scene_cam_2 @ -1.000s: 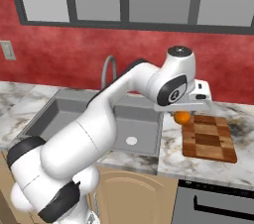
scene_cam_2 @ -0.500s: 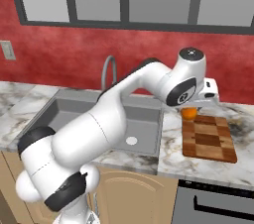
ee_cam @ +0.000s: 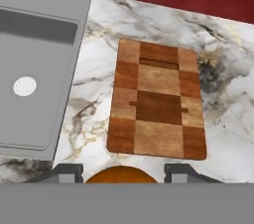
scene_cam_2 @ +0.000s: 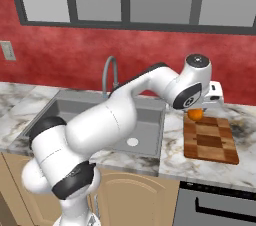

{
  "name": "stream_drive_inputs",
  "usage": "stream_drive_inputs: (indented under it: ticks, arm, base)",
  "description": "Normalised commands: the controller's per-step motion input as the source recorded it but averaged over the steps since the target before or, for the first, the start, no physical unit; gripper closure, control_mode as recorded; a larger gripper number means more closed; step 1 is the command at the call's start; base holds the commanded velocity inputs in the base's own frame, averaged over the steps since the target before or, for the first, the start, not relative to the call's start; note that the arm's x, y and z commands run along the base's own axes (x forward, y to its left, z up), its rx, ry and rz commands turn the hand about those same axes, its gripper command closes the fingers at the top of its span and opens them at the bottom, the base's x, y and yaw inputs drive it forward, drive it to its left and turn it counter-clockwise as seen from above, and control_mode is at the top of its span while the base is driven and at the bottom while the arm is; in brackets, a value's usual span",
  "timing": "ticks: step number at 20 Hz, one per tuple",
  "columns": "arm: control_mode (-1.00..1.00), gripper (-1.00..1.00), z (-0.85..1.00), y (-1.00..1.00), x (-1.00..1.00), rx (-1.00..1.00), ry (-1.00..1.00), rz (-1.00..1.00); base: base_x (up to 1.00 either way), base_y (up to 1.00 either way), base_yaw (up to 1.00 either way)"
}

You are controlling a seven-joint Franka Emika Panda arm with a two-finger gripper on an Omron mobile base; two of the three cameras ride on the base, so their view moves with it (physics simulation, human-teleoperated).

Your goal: Pick the tangerine from the sink and place it on the cutting board to airdry. Then turn off the sink faucet.

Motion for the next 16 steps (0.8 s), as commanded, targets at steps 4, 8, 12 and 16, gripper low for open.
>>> stream_drive_inputs:
  ticks: [4, 8, 12, 16]
  arm:
    - [-1.00, 1.00, -0.13, -0.23, 0.35, 0.00, 0.02, 0.00]
    - [-1.00, 1.00, -0.21, -0.27, 0.22, 0.00, 0.05, 0.00]
    - [-1.00, 1.00, -0.31, -0.21, 0.13, 0.00, 0.03, 0.00]
    - [-1.00, 1.00, -0.31, -0.12, 0.20, 0.00, 0.02, 0.01]
  base:
    - [0.00, 0.00, 0.00]
    - [0.00, 0.00, 0.00]
    - [0.00, 0.00, 0.00]
    - [0.00, 0.00, 0.00]
